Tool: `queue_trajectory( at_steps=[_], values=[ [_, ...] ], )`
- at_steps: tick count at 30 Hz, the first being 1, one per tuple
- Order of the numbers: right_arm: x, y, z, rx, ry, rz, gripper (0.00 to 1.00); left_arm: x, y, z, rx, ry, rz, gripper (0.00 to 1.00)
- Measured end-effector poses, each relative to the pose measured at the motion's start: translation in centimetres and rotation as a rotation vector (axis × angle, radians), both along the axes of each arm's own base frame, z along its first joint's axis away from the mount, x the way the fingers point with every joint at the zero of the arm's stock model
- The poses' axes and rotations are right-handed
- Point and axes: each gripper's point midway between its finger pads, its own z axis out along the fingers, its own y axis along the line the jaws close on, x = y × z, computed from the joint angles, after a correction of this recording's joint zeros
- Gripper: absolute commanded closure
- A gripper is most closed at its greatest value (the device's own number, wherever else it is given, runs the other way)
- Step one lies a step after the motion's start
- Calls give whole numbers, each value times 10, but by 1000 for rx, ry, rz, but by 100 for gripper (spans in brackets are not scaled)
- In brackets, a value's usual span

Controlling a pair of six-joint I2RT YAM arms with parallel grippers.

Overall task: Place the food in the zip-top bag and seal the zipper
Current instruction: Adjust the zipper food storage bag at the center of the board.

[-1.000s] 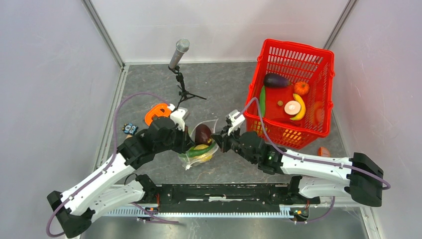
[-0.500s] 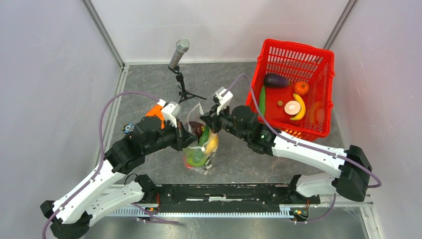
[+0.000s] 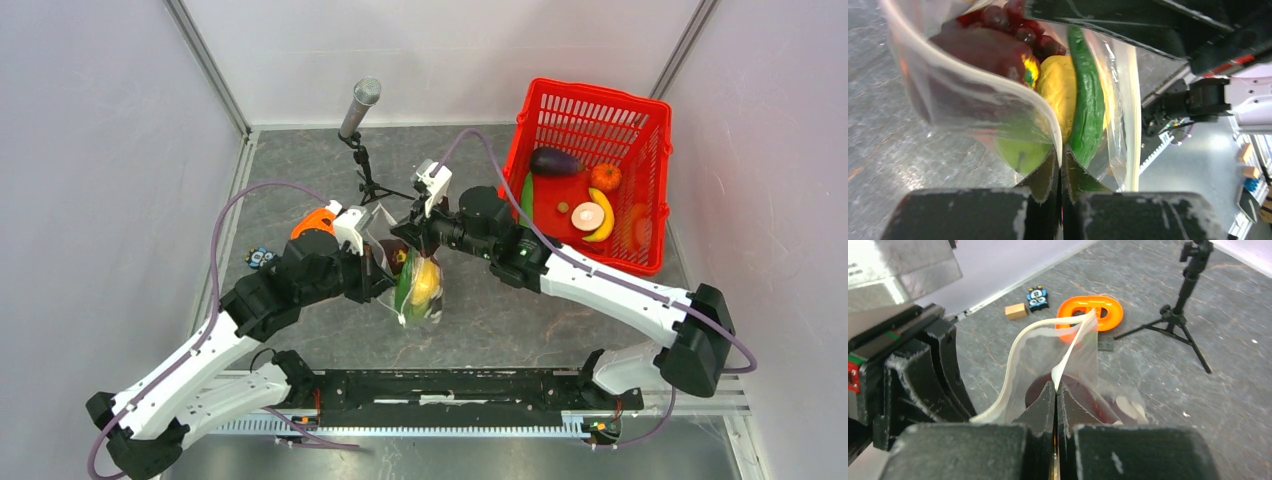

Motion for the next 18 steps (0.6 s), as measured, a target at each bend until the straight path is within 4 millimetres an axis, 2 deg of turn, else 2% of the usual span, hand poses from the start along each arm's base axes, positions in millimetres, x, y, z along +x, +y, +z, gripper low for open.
queue_trajectory(
  at_steps=[3, 5, 7, 11, 14, 18],
  values=[
    [2, 7, 1, 30, 27, 46, 100, -4, -9, 7, -42, -2, -48, 96],
    [16, 11, -5, -4, 45, -4, 100, -5, -9, 11, -54, -16, -47, 95],
    [23, 13, -10, -18, 47, -24, 100, -4, -5, 16, -64, -38, -31, 94],
    [10, 22, -17, -37, 57, 79, 99, -3, 4, 19, -84, -76, 9, 95],
    [8, 37, -19, -64, 66, 143, 94, 0, 4, 14, -104, -66, 39, 96],
    [3, 43, -33, -89, 98, 189, 73, 8, 1, -9, -148, -24, 114, 97]
  ],
)
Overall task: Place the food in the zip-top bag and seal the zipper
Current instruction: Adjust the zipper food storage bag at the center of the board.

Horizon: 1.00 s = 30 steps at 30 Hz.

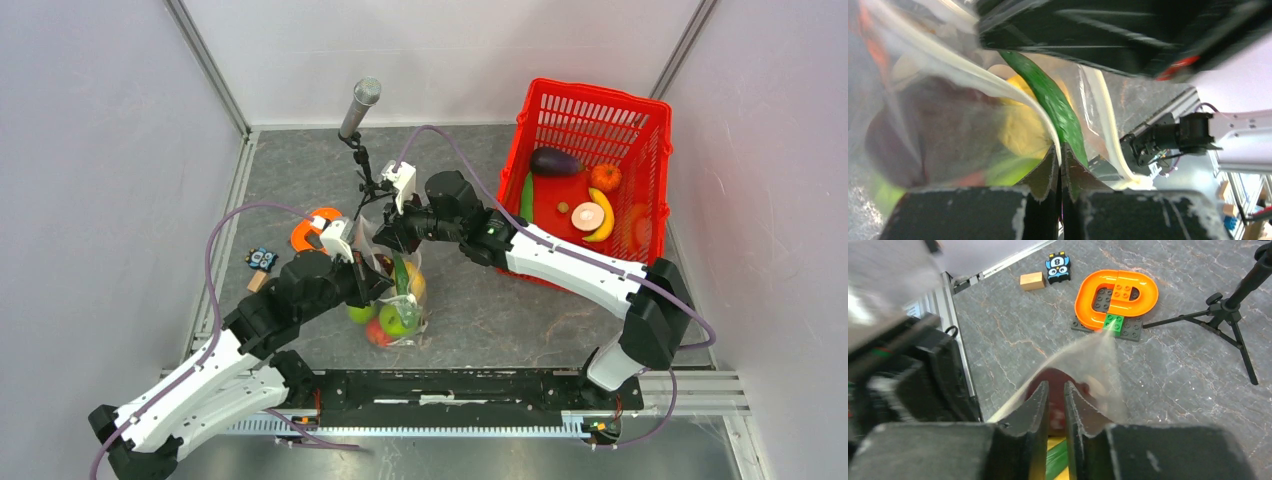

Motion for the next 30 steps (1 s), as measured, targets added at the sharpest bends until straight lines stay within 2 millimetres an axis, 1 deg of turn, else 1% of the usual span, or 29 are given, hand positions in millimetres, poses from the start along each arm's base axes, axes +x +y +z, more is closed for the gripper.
queue_trajectory(
  at_steps=[1, 2, 3, 5, 7, 8, 9, 10, 11, 12, 14, 18, 20, 21, 23, 27, 28, 30],
  values=[
    [-1, 0, 0, 1, 5, 1, 66, 1, 1, -7, 0, 14, 18, 97],
    [0, 1, 0, 4, 2, 0, 54, 3, 3, -15, -2, 26, 44, 97],
    [1, 1, 1, 6, -4, -3, 51, 4, 7, -22, -6, 36, 74, 97],
    [5, -1, 0, -5, -14, -26, 48, 8, 14, -24, -35, 24, 134, 97],
    [10, -6, -6, -35, -23, -60, 42, 10, 22, -18, -76, -3, 181, 97],
    [13, -9, -9, -54, -23, -81, 36, 10, 26, -15, -95, -17, 202, 97],
    [17, -14, -13, -78, -28, -113, 33, 11, 30, -11, -114, -31, 220, 97],
    [21, -18, -16, -94, -33, -145, 32, 11, 33, -8, -128, -42, 234, 97],
    [24, -24, -19, -106, -40, -176, 31, 11, 36, -6, -140, -53, 244, 97],
    [27, -34, -22, -124, -48, -223, 29, 11, 38, -5, -144, -58, 253, 97],
    [28, -50, -23, -137, -55, -281, 24, 13, 39, -6, -140, -60, 264, 97],
    [30, -72, -15, -111, -57, -390, 22, 14, 38, -10, -130, -53, 265, 97],
    [31, -76, -13, -76, -36, -433, 21, 15, 36, -10, -131, -53, 264, 97],
    [31, -77, -17, -65, -16, -451, 21, 15, 36, -10, -132, -54, 264, 97],
    [31, -78, -29, -57, 27, -483, 23, 16, 35, -9, -135, -56, 263, 97],
    [30, -84, -74, -88, 127, -558, 25, 16, 35, -10, -137, -57, 263, 97],
    [30, -86, -82, -94, 143, -571, 27, 16, 35, -10, -138, -58, 262, 97],
    [28, -88, -97, -94, 176, -595, 37, 16, 36, -9, -141, -60, 262, 97]
  ],
)
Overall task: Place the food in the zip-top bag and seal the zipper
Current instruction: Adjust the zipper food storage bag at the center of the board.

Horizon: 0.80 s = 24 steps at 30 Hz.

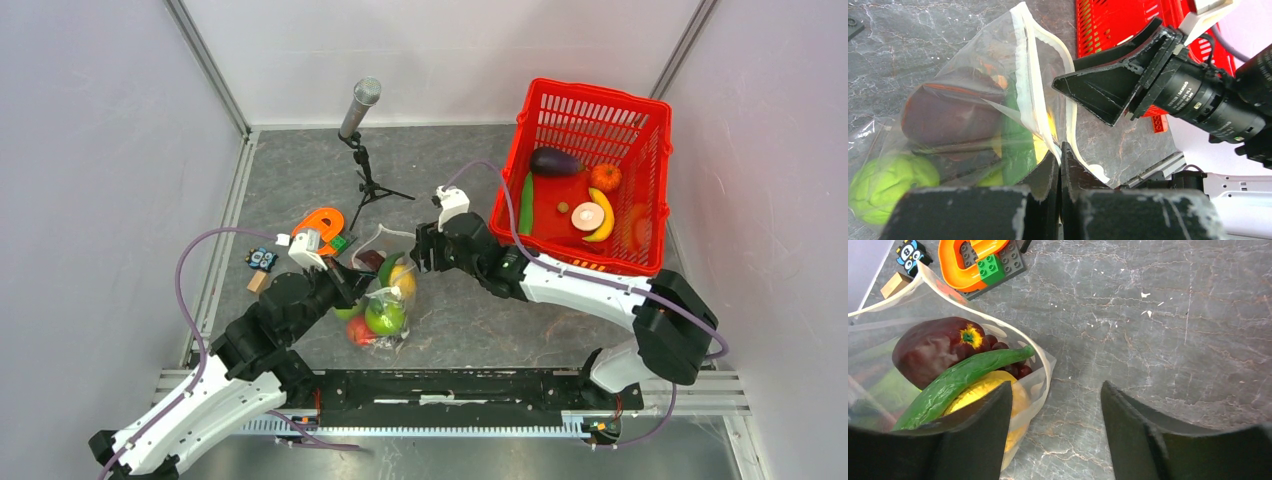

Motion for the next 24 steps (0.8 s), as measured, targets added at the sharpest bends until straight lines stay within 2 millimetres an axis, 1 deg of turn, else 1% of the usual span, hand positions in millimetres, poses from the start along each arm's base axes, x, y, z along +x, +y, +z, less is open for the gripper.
queue_trajectory(
  at_steps=[1, 3, 4, 5, 7, 9, 11, 15, 17, 18, 21, 24],
  values=[
    [-1, 0, -4, 11, 9, -6, 42, 0, 0, 0, -1, -1, 0, 97],
    [-1, 3, -6, 42, 20, -14, 57, 0, 1, 1, -3, -3, 0, 97],
    [-1, 7, -5, 64, 25, -11, 68, -1, 1, 1, -4, -4, 0, 97],
    [-1, 11, -4, 83, 26, -2, 81, -1, 1, 1, -4, -5, 1, 97],
    [-2, 19, -4, 110, 34, 20, 99, -1, 1, 1, -4, -5, 1, 97],
    [-4, 24, -5, 124, 47, 36, 100, -1, 2, 1, -2, -3, 2, 97],
    [-5, 27, -3, 136, 42, 52, 100, -1, 2, 1, -3, -3, 2, 97],
    [-9, 36, 12, 141, -3, 144, 100, -1, 1, 1, -4, -4, 0, 96],
    [-11, 45, 28, 143, -40, 221, 100, -1, 0, 2, -6, -5, -3, 94],
    [-13, 51, 41, 146, -65, 270, 100, -1, 0, 3, -10, -7, -6, 91],
    [-21, 65, 78, 129, -139, 408, 100, -1, -5, 8, -28, -19, -22, 86],
    [-25, 74, 102, 70, -189, 493, 100, 2, -10, 13, -44, -33, -29, 71]
  ],
)
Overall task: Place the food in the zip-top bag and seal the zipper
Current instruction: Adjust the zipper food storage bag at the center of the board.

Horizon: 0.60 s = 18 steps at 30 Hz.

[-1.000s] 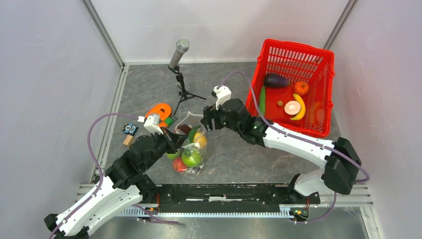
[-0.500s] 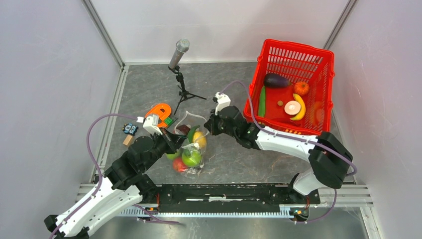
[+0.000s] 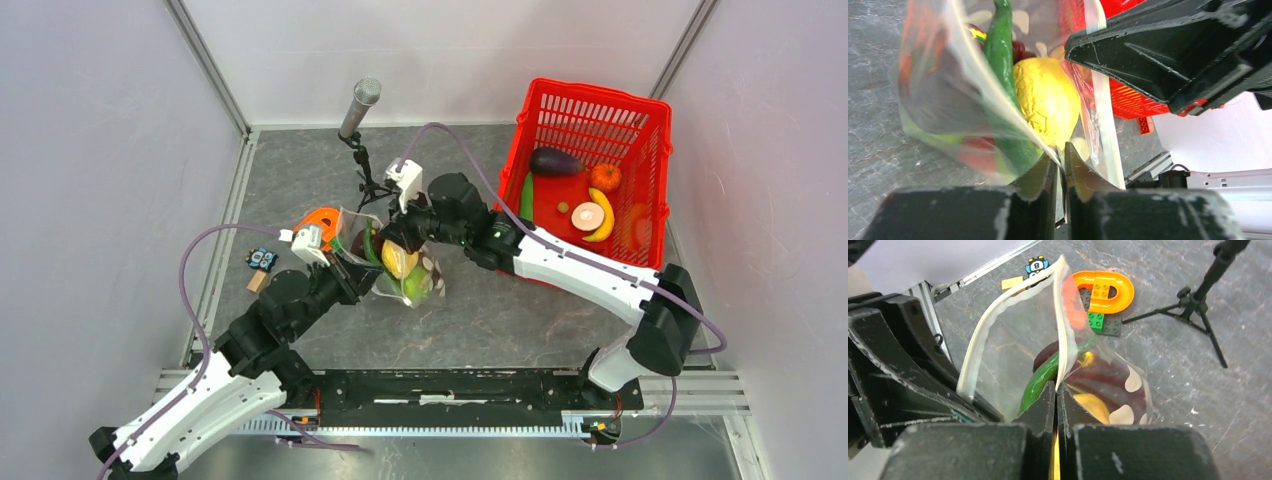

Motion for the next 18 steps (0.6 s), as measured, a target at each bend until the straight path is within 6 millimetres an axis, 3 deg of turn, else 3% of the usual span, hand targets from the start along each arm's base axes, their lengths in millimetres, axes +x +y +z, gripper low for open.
queue_trajectory(
  at_steps=[2, 4, 7, 12, 14, 18],
  values=[
    [-1, 3, 3, -32, -33, 23, 100, 3, -3, 1, 0, -6, -4, 65],
    [-5, -3, -10, -94, -38, 39, 100, 5, -5, -1, 16, -6, -8, 50],
    [-10, -12, -31, -182, -30, 63, 100, 7, -6, -3, 57, -22, -18, 40],
    [-12, -22, -43, -262, -55, 95, 100, 9, -3, 23, 96, -109, -34, 19],
    [-13, -23, -44, -276, -70, 113, 100, 9, -1, 36, 102, -146, -38, 3],
    [-15, -26, -45, -303, -98, 148, 100, 8, 5, 58, 132, -223, -39, 0]
  ],
)
